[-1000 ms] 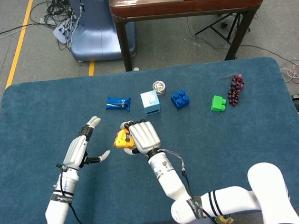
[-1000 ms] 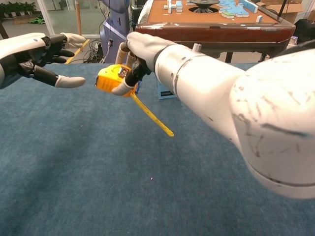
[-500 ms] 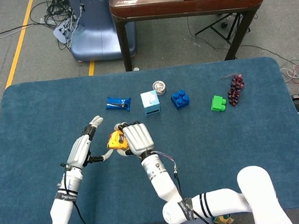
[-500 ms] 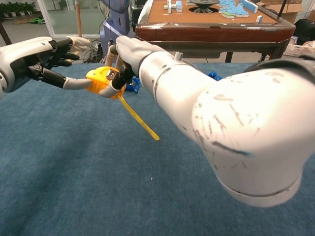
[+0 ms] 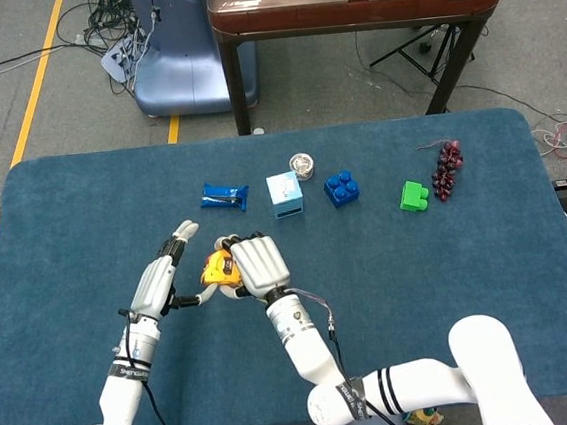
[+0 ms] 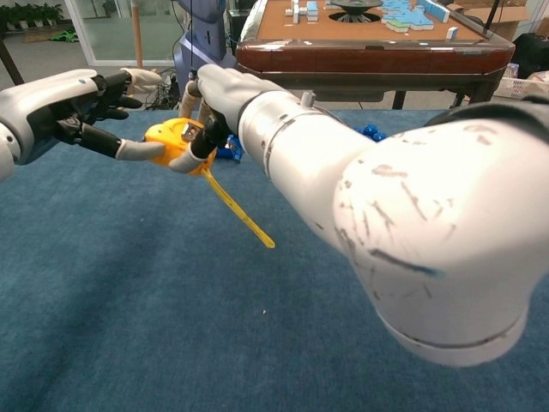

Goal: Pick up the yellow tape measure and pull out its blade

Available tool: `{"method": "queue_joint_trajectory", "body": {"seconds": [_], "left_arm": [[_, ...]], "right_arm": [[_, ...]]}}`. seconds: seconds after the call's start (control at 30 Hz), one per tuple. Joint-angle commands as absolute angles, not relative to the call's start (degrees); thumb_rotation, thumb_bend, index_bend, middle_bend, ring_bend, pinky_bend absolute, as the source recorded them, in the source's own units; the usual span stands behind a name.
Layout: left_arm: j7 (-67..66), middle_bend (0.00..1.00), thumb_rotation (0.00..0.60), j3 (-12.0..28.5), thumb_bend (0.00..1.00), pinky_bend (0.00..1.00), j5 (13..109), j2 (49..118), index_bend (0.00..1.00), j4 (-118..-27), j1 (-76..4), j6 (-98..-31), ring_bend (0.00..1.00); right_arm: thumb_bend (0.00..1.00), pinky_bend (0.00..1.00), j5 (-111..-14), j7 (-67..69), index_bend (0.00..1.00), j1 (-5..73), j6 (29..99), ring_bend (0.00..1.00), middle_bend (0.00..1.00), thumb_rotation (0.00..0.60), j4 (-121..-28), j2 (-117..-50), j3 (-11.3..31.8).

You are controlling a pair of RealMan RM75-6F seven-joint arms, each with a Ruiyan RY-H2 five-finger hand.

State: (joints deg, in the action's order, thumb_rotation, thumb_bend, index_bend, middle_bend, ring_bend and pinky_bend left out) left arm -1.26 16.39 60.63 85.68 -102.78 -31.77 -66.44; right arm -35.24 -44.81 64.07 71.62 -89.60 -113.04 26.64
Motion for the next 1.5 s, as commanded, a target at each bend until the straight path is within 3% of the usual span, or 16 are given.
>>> {"method": "queue_joint_trajectory", "body": {"seconds": [0.03, 1.5], "left_arm": [[-1.63, 0.00, 0.600, 16.39, 0.22, 0.00, 60.45, 85.69, 0.00, -102.58, -31.83, -66.61, 0.00], [-2.69, 0.00, 0.600, 17.02, 0.22, 0.00, 57.64, 83.75, 0.00, -101.57, -31.14, -67.59, 0.00]], "right_arm": [[0.52, 0.29, -35.18, -44.87, 0.47, 63.93, 71.60, 0.45, 0.52, 0.600, -89.95, -112.77, 26.60], [0.52, 0.29, -34.11, -44.65, 0.48, 62.73, 71.05, 0.46, 0.53, 0.600, -92.78, -110.01, 25.55]]}}
